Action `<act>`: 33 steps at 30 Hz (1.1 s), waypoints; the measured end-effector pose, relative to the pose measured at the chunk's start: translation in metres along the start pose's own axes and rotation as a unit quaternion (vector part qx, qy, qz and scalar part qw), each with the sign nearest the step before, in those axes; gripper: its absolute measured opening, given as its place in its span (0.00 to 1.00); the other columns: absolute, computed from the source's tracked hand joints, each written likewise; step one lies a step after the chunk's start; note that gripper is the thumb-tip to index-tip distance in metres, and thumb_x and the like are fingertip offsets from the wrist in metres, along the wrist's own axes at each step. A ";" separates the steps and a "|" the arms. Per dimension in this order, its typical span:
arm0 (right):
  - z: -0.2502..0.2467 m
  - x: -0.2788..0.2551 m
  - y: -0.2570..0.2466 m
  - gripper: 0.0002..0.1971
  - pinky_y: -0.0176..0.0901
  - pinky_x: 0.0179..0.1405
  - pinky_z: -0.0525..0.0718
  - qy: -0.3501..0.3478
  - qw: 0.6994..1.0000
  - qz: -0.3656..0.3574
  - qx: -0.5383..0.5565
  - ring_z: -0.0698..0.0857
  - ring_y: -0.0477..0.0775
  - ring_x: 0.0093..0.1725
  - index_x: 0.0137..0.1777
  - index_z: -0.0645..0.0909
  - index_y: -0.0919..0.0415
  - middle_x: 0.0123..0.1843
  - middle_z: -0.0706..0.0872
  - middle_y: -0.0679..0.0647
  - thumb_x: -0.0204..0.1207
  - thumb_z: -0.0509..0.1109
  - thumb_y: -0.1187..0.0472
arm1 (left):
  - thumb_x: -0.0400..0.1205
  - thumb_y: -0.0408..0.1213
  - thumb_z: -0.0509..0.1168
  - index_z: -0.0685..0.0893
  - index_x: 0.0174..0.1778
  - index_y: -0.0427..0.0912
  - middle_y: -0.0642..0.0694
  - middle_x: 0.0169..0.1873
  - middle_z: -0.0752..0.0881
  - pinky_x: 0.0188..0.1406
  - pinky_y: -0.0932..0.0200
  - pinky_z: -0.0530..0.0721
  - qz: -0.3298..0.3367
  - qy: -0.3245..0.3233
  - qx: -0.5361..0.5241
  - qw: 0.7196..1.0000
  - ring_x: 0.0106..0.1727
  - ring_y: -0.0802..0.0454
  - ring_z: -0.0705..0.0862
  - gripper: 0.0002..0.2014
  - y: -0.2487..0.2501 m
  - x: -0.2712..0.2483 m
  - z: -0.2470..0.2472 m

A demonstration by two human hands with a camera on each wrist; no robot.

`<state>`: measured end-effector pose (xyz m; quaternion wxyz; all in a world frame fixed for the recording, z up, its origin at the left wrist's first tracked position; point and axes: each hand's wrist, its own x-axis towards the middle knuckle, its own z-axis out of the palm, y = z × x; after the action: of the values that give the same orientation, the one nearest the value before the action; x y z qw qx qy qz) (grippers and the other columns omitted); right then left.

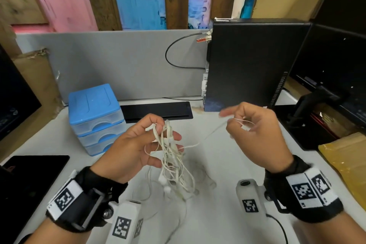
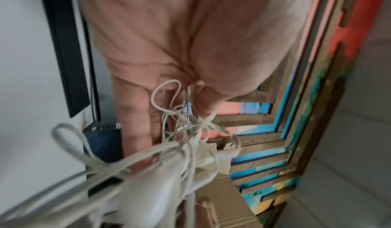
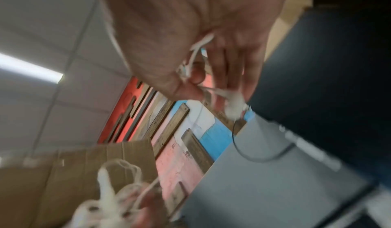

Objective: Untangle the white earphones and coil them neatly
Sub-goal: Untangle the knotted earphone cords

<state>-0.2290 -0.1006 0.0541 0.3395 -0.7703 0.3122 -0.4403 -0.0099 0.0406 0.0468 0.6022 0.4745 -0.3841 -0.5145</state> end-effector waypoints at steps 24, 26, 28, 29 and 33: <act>0.041 -0.041 -0.033 0.05 0.39 0.43 0.82 -0.243 0.949 0.086 0.180 0.83 0.47 0.30 0.49 0.86 0.68 0.31 0.89 0.57 0.77 0.77 0.67 | 0.65 0.50 0.79 0.85 0.45 0.44 0.43 0.37 0.88 0.28 0.57 0.85 0.045 0.070 0.031 0.996 0.31 0.50 0.86 0.19 -0.013 0.000 0.021; 0.043 -0.042 -0.033 0.04 0.42 0.42 0.83 -0.212 0.955 0.093 0.187 0.84 0.50 0.30 0.46 0.86 0.68 0.31 0.90 0.59 0.77 0.77 0.67 | 0.67 0.48 0.83 0.83 0.41 0.38 0.41 0.32 0.87 0.29 0.57 0.84 0.034 0.091 0.048 0.994 0.28 0.49 0.84 0.21 -0.016 0.002 0.023; 0.045 -0.043 -0.033 0.06 0.38 0.35 0.81 -0.175 0.959 0.103 0.198 0.82 0.49 0.28 0.42 0.86 0.69 0.29 0.88 0.60 0.77 0.77 0.66 | 0.71 0.44 0.78 0.83 0.35 0.38 0.41 0.30 0.86 0.34 0.54 0.81 0.015 0.090 0.054 0.994 0.28 0.48 0.83 0.15 -0.016 0.002 0.025; 0.045 -0.043 -0.033 0.06 0.33 0.32 0.78 -0.156 0.961 0.107 0.203 0.81 0.46 0.25 0.40 0.86 0.69 0.28 0.88 0.59 0.77 0.77 0.67 | 0.73 0.41 0.71 0.84 0.32 0.38 0.40 0.30 0.86 0.36 0.53 0.81 0.011 0.080 0.035 0.996 0.29 0.47 0.84 0.10 -0.015 0.001 0.025; 0.044 -0.040 -0.035 0.08 0.27 0.32 0.77 -0.094 0.971 0.097 0.197 0.80 0.40 0.22 0.36 0.86 0.68 0.27 0.88 0.60 0.77 0.75 0.69 | 0.65 0.43 0.61 0.89 0.48 0.26 0.28 0.48 0.89 0.51 0.45 0.84 0.002 -0.002 -0.084 0.997 0.47 0.35 0.86 0.25 -0.017 -0.005 0.021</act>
<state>-0.2006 -0.0378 0.0468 0.5539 -0.6921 0.2590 -0.3837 -0.0355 0.0414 0.0359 0.6400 0.4209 -0.3417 -0.5445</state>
